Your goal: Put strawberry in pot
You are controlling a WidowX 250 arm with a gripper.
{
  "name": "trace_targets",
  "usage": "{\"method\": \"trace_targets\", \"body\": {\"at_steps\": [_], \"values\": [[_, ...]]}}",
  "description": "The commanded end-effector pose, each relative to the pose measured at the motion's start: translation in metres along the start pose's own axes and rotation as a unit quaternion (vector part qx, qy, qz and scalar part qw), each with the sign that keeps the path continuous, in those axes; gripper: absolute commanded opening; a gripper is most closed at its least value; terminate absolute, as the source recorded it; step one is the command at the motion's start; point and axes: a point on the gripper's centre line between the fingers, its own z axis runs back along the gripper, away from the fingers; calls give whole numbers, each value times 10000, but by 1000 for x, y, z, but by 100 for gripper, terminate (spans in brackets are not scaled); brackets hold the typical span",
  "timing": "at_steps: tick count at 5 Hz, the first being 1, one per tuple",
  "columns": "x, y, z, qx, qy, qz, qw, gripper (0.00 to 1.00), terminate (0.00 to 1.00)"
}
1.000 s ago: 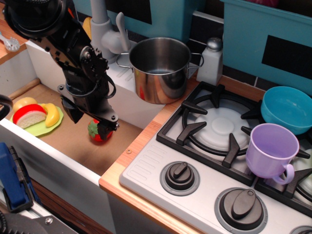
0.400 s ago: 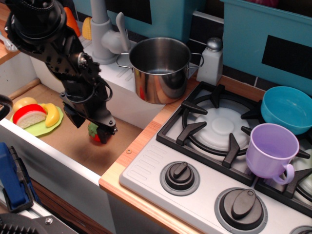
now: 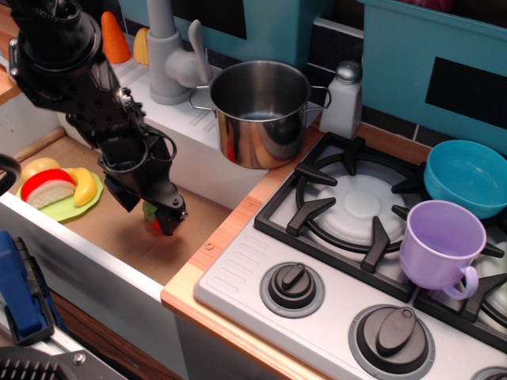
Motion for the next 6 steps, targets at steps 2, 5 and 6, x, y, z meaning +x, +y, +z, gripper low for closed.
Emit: {"method": "trace_targets", "body": {"at_steps": [2,5,6], "values": [[9,8,-6,-37,-196,194,9996,0,0],[17,3,125,1504,493,251,9871,0,0],[44,-9,170,1943,519,-45,9796,0,0]]}}
